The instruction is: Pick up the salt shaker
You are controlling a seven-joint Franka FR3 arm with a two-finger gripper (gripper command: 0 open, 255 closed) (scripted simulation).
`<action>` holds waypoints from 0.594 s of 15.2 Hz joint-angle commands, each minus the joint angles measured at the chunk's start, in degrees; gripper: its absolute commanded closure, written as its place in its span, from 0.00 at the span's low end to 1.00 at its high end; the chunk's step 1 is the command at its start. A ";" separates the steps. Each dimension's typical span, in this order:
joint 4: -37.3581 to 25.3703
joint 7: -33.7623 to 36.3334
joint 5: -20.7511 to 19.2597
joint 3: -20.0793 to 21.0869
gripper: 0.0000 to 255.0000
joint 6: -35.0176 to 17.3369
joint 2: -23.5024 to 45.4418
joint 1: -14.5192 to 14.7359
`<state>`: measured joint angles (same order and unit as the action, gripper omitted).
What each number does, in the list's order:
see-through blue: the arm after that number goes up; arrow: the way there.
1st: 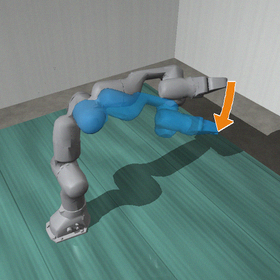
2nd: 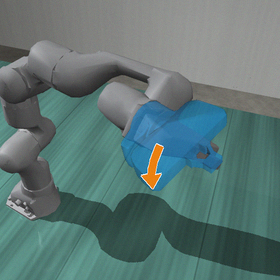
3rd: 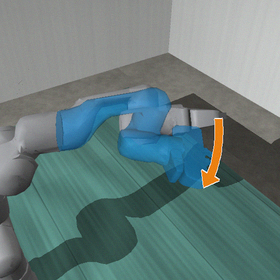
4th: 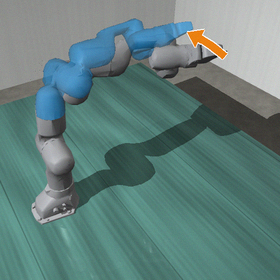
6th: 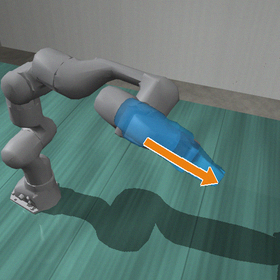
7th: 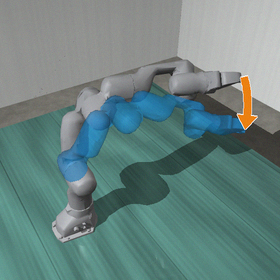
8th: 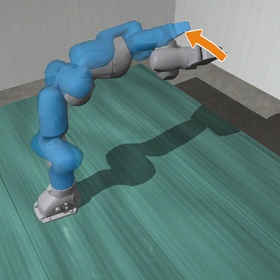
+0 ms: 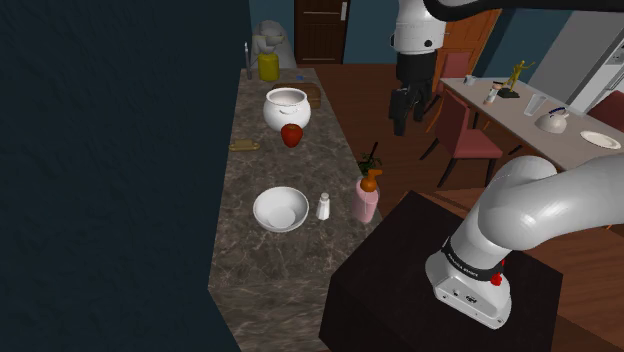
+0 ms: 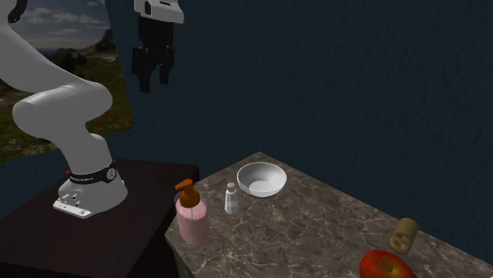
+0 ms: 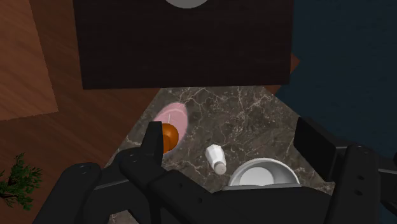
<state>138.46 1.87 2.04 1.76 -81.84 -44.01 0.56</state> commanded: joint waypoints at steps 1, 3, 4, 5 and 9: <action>0.00 0.00 0.00 0.00 0.00 0.00 0.00 0.00; 3.12 0.58 0.61 0.28 0.00 -4.76 0.78 -0.04; 4.56 0.85 0.92 0.43 0.00 -7.19 1.33 -0.06; 5.93 1.11 1.23 0.59 0.00 -9.65 1.99 -0.07; 10.56 2.07 2.49 1.24 0.00 -19.83 5.78 -0.02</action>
<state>147.92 3.37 3.94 2.53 -98.58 -39.58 0.36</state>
